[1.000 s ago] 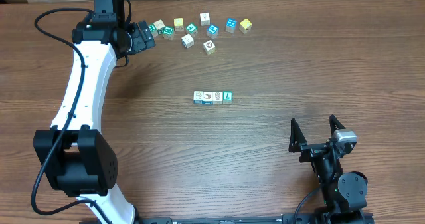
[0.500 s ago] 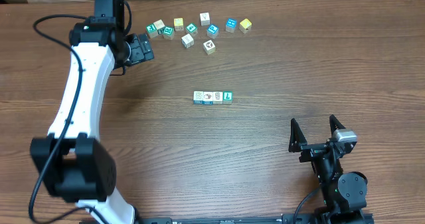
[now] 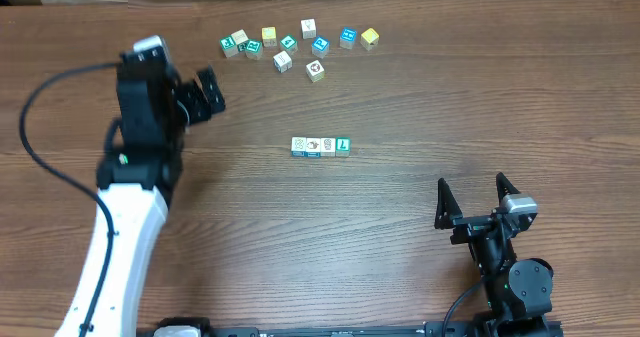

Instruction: Form a horizontal line

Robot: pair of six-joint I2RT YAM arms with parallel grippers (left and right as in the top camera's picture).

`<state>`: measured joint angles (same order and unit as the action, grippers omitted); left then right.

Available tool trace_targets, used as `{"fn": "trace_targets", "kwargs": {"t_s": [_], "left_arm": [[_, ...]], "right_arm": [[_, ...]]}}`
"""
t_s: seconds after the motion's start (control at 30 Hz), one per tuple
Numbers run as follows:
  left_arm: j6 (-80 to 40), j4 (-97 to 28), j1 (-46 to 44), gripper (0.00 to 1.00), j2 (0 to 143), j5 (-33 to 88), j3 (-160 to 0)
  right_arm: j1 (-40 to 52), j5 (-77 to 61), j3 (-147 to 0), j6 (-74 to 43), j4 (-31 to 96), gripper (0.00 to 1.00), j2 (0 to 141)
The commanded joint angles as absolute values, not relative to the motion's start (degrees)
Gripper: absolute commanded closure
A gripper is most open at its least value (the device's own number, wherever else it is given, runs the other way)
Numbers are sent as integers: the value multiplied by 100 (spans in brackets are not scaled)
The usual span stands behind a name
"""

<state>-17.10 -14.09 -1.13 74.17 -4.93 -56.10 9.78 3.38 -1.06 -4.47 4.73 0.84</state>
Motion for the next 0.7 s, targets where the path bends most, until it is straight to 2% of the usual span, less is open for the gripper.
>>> {"fn": "trace_targets", "kwargs": {"t_s": [0.0, 0.43, 0.67], "left_arm": [[-1498, -845, -152, 0, 6956, -504, -4847], [-1525, 1822, -152, 0, 6071, -484, -2554], [-1522, 2191, -152, 0, 5666, -486, -1706]], "right_arm": [[952, 329, -45, -445, 445, 0, 16], [952, 329, -45, -445, 445, 0, 16], [952, 329, -45, -445, 445, 0, 16]]}}
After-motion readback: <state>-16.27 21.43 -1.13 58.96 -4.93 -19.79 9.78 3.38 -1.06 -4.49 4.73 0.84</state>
